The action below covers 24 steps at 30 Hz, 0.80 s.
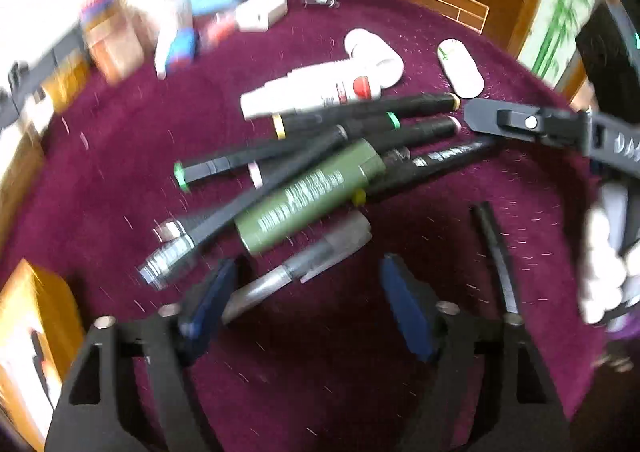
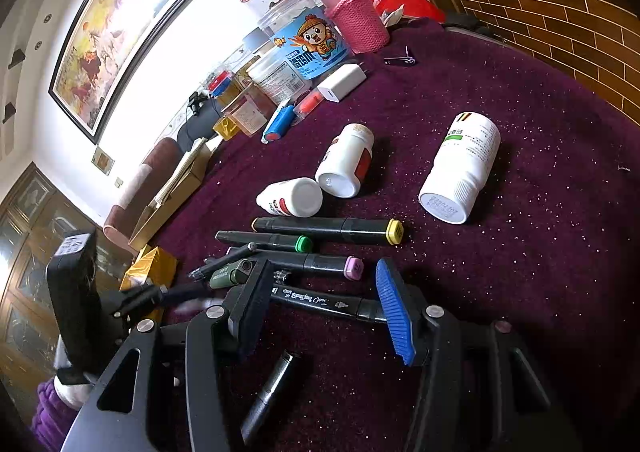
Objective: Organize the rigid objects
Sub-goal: 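Grasp the clear pen with silver tip with the left gripper, then carry the clear pen to the tray with the left gripper while the right gripper grasps a black marker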
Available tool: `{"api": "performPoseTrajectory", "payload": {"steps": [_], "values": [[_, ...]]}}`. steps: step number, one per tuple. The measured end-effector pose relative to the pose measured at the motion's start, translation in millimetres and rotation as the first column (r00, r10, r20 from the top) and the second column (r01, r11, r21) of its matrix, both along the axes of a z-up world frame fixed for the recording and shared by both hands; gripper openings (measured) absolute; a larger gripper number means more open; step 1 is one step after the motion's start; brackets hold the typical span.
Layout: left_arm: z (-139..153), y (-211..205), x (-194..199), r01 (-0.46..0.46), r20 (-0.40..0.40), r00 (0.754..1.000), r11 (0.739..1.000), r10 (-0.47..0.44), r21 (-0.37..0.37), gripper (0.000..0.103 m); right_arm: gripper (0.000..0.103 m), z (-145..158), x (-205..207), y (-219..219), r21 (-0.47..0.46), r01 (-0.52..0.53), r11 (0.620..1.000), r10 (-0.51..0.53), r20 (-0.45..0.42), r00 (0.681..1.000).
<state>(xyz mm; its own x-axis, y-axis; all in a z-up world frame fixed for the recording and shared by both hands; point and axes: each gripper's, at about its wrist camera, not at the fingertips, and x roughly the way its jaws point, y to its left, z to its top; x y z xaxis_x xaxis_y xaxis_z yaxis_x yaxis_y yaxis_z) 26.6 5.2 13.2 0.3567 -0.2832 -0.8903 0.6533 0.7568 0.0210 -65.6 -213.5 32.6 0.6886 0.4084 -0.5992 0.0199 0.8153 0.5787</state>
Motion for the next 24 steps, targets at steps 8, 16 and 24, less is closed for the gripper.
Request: {"api": "performPoseTrajectory", "payload": {"steps": [8, 16, 24], "values": [[2.0, -12.6, -59.6, 0.062, -0.036, 0.998, 0.997, -0.06, 0.041, 0.012, 0.049, -0.9, 0.9, -0.6, 0.003, 0.001, 1.0, -0.001, 0.0, 1.0], [-2.2, -26.7, -77.9, -0.082, 0.149, 0.985, 0.997, 0.083, -0.013, 0.006, 0.048, -0.9, 1.8, 0.8, -0.025, 0.01, 1.0, -0.011, -0.01, 1.0], [11.7, 23.2, -100.3, -0.183, 0.044, 0.979, 0.949, 0.2, -0.256, 0.006, 0.048, 18.5, -39.9, 42.2, -0.165, -0.126, 0.978, 0.109, -0.107, 0.988]]}}
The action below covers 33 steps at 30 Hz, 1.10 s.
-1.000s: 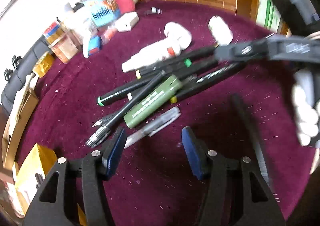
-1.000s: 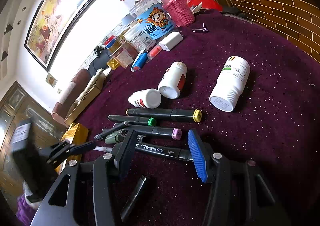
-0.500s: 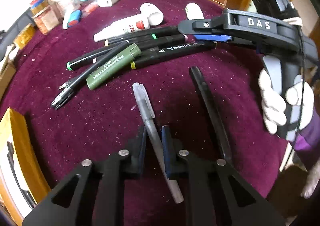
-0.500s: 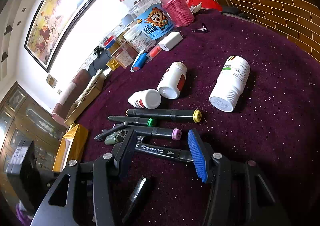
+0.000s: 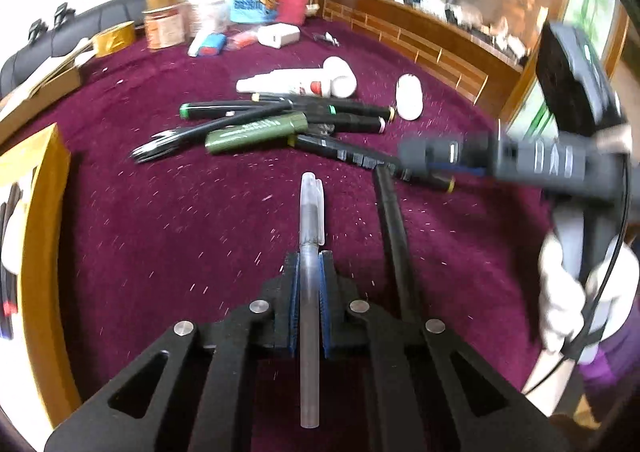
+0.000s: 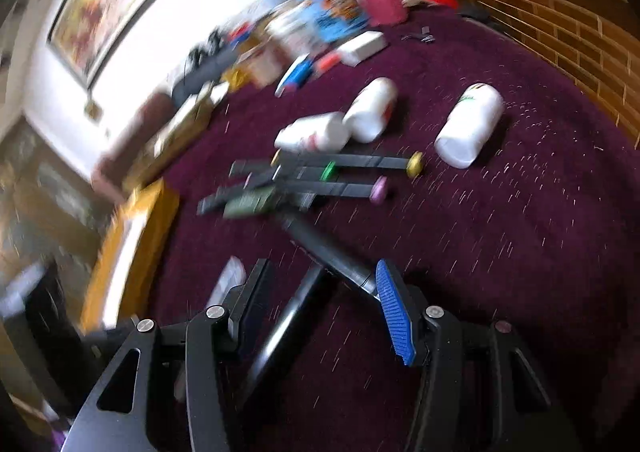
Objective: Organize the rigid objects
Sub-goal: 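Carry the clear pen to the tray with the left gripper while the right gripper grasps a black marker, then open both grippers to release the pen and marker into the tray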
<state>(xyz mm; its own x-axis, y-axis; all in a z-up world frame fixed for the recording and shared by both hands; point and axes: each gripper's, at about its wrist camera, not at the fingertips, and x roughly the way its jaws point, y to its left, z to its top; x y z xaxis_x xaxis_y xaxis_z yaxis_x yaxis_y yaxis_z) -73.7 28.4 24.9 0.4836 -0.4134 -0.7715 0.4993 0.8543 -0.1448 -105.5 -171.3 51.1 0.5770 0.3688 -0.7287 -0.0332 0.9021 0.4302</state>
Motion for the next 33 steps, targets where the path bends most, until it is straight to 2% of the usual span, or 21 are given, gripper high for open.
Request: {"api": "performPoseTrajectory", "payload": {"steps": [4, 8, 10, 12, 14, 16, 20, 25, 29, 33], "values": [[15.9, 24.3, -11.4, -0.036, 0.033, 0.999, 0.995, 0.039, -0.093, 0.006, 0.048, -7.9, -6.8, 39.3, -0.069, -0.071, 0.995, 0.066, -0.075, 0.995], [32.4, 51.5, -21.4, -0.069, 0.055, 0.995, 0.986, 0.078, -0.153, 0.006, 0.048, -13.8, -8.4, 76.5, -0.254, -0.081, 0.964, 0.065, -0.071, 0.995], [41.0, 73.3, -25.2, -0.104, 0.061, 0.991, 0.979, 0.116, -0.178, 0.006, 0.023, -14.9, -9.3, 91.6, -0.373, -0.078, 0.925, 0.062, -0.054, 0.997], [46.9, 94.6, -25.6, -0.142, 0.062, 0.986, 0.97, 0.157, -0.198, 0.006, 0.013, -14.9, -9.9, 93.2, -0.388, -0.077, 0.919, 0.065, -0.044, 0.997], [53.3, 124.6, -26.6, -0.196, 0.066, 0.975, 0.959, 0.213, -0.204, 0.006, 0.013, -13.6, -10.8, 88.4, -0.34, -0.08, 0.937, 0.066, -0.052, 0.996], [56.7, 153.3, -23.4, -0.26, 0.072, 0.958, 0.946, 0.278, -0.192, 0.006, 0.013, -11.1, -11.1, 81.6, -0.239, -0.087, 0.967, 0.074, -0.062, 0.995], [59.3, 202.0, -13.1, -0.36, 0.072, 0.924, 0.919, 0.374, -0.159, 0.006, 0.013, 5.3, -12.1, 88.0, -0.066, -0.126, 0.99, 0.124, -0.035, 0.992], [51.7, 249.3, 17.8, -0.452, 0.02, 0.888, 0.881, 0.459, -0.141, 0.007, 0.013, 30.8, -2.4, 129.8, 0.052, -0.226, 0.973, 0.227, -0.015, 0.974], [35.5, 266.4, 50.1, -0.502, -0.037, 0.865, 0.858, 0.501, -0.113, 0.007, 0.013, 43.1, 19.5, 185.7, 0.119, -0.318, 0.94, 0.324, -0.03, 0.946], [19.7, 277.8, 74.7, -0.538, -0.077, 0.843, 0.839, 0.532, -0.086, 0.007, 0.013, 43.5, 40.2, 248.1, 0.116, -0.39, 0.913, 0.398, -0.057, 0.915]]}}
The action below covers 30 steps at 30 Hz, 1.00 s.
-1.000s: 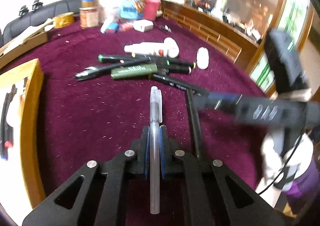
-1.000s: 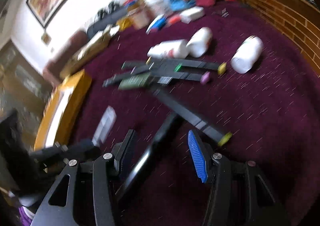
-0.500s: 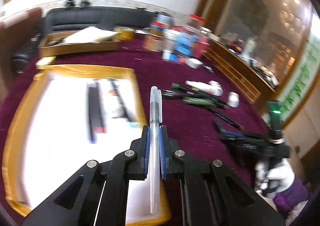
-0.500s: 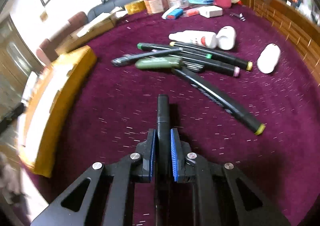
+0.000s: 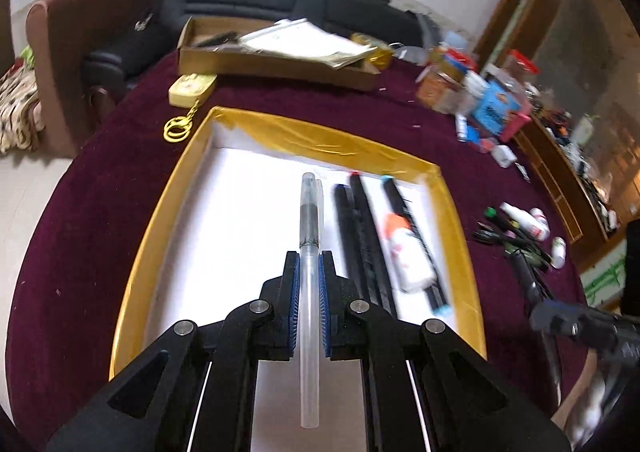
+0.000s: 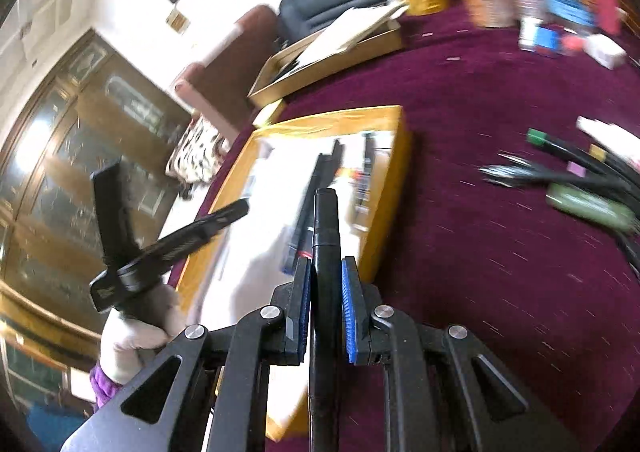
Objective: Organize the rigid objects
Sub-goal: 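Open both grippers to release the pen and marker into the tray, then grasp a black marker with yellow end with the right gripper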
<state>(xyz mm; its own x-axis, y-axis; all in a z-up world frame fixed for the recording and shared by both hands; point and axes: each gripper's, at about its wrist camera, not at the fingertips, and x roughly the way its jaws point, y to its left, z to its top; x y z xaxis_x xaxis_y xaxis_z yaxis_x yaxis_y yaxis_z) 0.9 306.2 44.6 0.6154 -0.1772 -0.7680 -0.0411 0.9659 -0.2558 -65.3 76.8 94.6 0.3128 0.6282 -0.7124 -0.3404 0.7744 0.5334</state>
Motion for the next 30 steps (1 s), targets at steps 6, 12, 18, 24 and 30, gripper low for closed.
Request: {"api": "performPoseTrajectory", "payload": {"steps": [6, 12, 18, 24, 30], "values": [[-20.1, 24.2, 17.4, -0.068, -0.053, 0.996, 0.996, 0.064, -0.06, 0.007, 0.013, -17.5, 34.6, 74.7, -0.007, -0.041, 0.999, 0.04, -0.06, 0.997], [-4.8, 47.5, -4.8, -0.113, 0.011, 0.993, 0.984, 0.115, -0.14, 0.009, 0.013, -31.3, 57.9, 114.8, -0.066, -0.047, 0.997, 0.043, -0.066, 0.997], [20.4, 51.8, -31.0, -0.124, 0.092, 0.986, 0.981, 0.138, -0.147, 0.053, 0.02, -36.3, 70.1, 110.9, -0.081, -0.015, 0.997, 0.011, -0.051, 0.999], [43.7, 22.9, -52.1, -0.058, 0.162, 0.983, 0.985, 0.085, -0.164, 0.053, 0.026, -10.6, 54.0, 51.3, -0.011, 0.026, 1.0, -0.025, 0.016, 1.0], [54.5, -34.6, -59.9, 0.082, 0.189, 0.981, 0.983, -0.05, -0.162, 0.061, 0.028, 2.2, 31.7, -78.4, -0.044, 0.209, 0.977, -0.203, 0.111, 0.973]]}}
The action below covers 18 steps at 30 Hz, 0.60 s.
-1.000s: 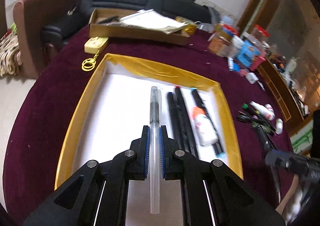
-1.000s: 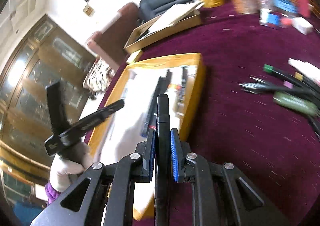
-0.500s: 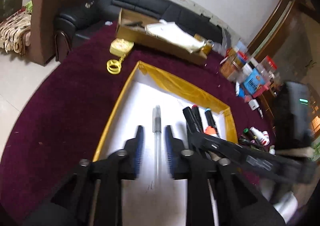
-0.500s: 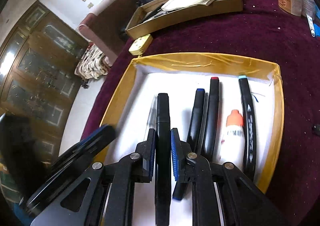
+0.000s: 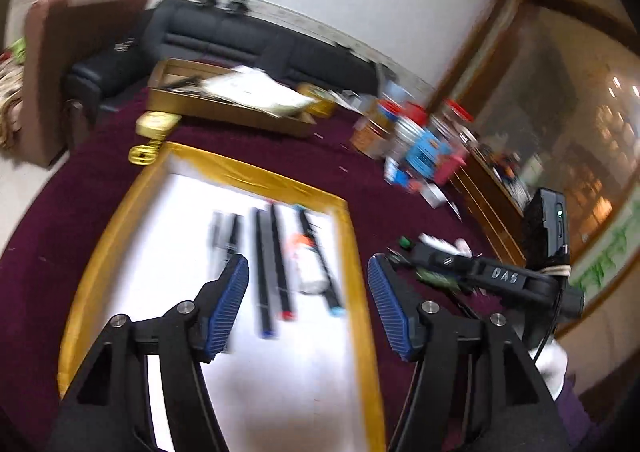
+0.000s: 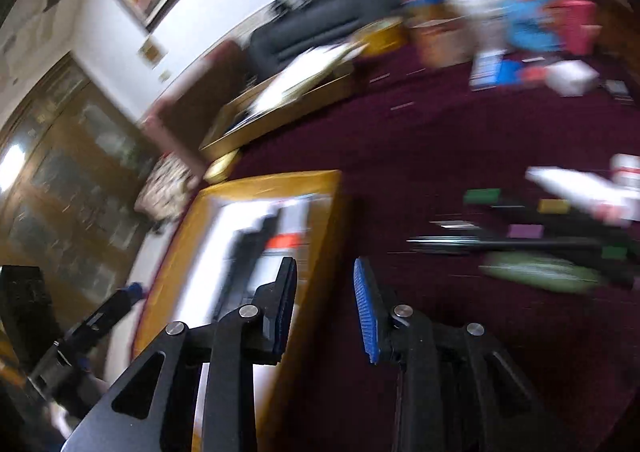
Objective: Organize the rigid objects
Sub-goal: 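Grasp a black marker with yellow end with the right gripper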
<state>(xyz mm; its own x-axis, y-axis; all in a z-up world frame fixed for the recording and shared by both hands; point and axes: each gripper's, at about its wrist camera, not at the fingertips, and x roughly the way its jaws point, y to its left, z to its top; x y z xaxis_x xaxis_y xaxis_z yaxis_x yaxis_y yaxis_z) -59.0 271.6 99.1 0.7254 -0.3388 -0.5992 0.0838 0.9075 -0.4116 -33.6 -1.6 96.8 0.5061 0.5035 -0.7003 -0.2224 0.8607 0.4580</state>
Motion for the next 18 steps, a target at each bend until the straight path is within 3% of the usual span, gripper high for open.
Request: {"api": "performPoseTrajectory", "payload": {"steps": [3, 9, 14, 18], "values": [[-2.2, -38.9, 7.1, 0.075, -0.019, 0.997, 0.996, -0.074, 0.052, 0.061, 0.036, -6.5, -13.9, -67.6, -0.044, 0.115, 0.992, -0.114, 0.016, 0.993], [-14.8, -118.4, 30.5, 0.217, -0.087, 0.975, 0.968, -0.207, 0.127, 0.061, 0.036, -33.4, -30.1, -153.4, -0.112, 0.233, 0.966, -0.235, 0.002, 0.972], [-30.5, -179.5, 44.8, 0.29, -0.117, 0.956, 0.916, -0.268, 0.277, 0.061, 0.036, -47.8, -29.1, -165.2, -0.138, 0.188, 0.972, -0.189, 0.006, 0.982], [-42.1, -212.4, 54.0, 0.347, -0.153, 0.937, 0.875, -0.313, 0.338, 0.061, 0.036, -55.0, -21.1, -148.6, -0.169, 0.106, 0.98, -0.107, 0.006, 0.994]]}}
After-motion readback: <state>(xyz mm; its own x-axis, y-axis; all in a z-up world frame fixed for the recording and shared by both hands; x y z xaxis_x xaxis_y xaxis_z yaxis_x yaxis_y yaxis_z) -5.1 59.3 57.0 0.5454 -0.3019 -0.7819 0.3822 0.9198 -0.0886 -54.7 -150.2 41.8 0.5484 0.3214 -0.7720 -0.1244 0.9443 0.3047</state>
